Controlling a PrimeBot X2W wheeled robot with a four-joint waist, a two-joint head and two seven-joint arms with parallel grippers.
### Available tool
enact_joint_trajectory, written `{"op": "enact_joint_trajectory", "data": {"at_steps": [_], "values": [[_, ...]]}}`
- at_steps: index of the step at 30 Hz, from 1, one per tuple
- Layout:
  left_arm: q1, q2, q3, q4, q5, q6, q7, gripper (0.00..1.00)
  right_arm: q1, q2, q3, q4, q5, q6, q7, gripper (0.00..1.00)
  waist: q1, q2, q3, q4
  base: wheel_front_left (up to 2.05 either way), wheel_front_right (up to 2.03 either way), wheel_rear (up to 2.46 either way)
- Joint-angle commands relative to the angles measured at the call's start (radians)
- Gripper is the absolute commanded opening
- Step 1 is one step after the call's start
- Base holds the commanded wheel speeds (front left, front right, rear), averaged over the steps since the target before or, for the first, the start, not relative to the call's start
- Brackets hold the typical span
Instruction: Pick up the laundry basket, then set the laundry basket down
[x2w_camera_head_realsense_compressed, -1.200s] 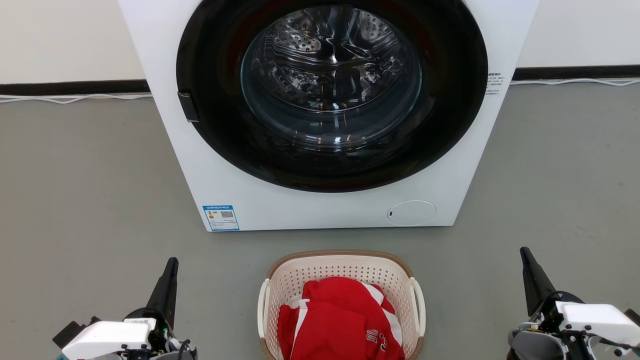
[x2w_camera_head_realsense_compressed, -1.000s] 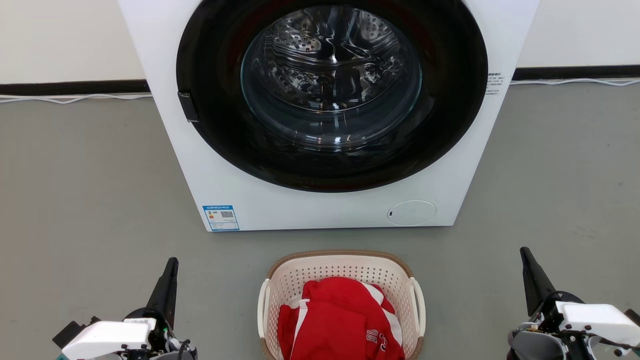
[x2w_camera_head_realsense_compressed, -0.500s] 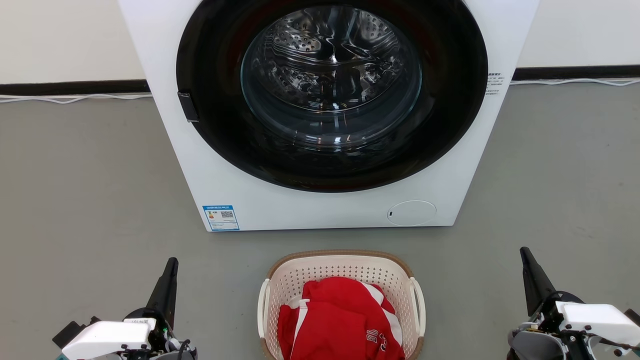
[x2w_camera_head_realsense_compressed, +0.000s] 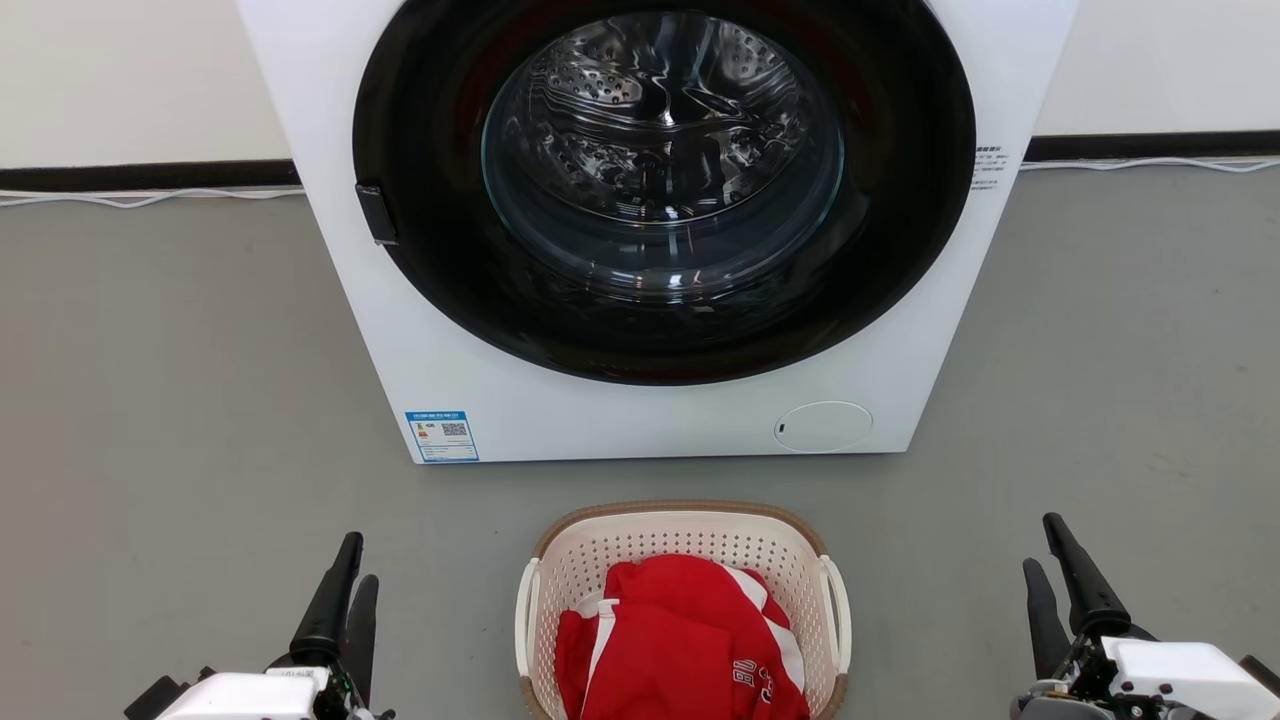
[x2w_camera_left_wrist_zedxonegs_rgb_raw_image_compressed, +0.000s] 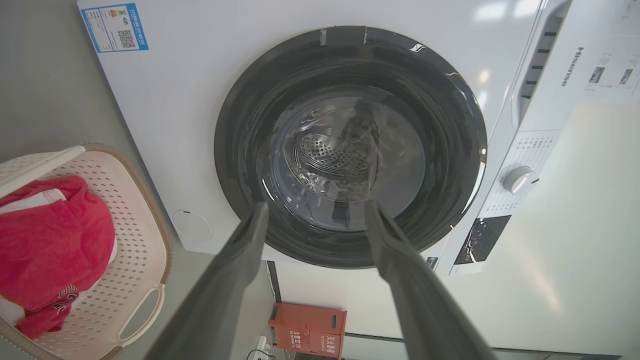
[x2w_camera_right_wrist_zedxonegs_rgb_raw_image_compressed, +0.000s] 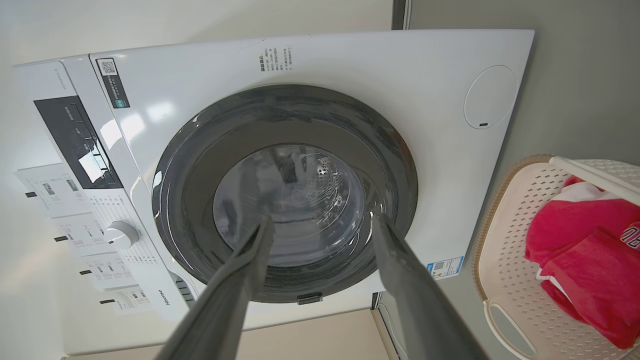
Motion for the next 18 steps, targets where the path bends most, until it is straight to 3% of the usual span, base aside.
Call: {"op": "enact_joint_trajectory", "data": {"at_steps": [1, 10, 18], "values": [[-0.033, 0.007, -0.007, -0.027, 0.002, -0.001, -0.01, 1.0, -0.032, -0.007, 0.005, -0.035, -0.004, 0.001, -0.012, 1.0, 0.0021, 0.0, -0.001, 0.0, 0.0, 0.0, 0.0], [-0.031, 0.008, -0.026, -0.028, 0.018, -0.001, -0.037, 1.0, -0.022, -0.014, 0.028, -0.052, -0.038, 0.002, -0.041, 1.0, 0.0, 0.0, 0.001, -0.002, 0.0, 0.0, 0.0], [-0.033, 0.008, -0.038, -0.024, 0.096, -0.002, -0.063, 1.0, -0.018, -0.021, 0.032, -0.07, -0.16, 0.002, -0.067, 1.0, -0.0001, 0.0, 0.001, -0.004, 0.0, 0.0, 0.0]]}}
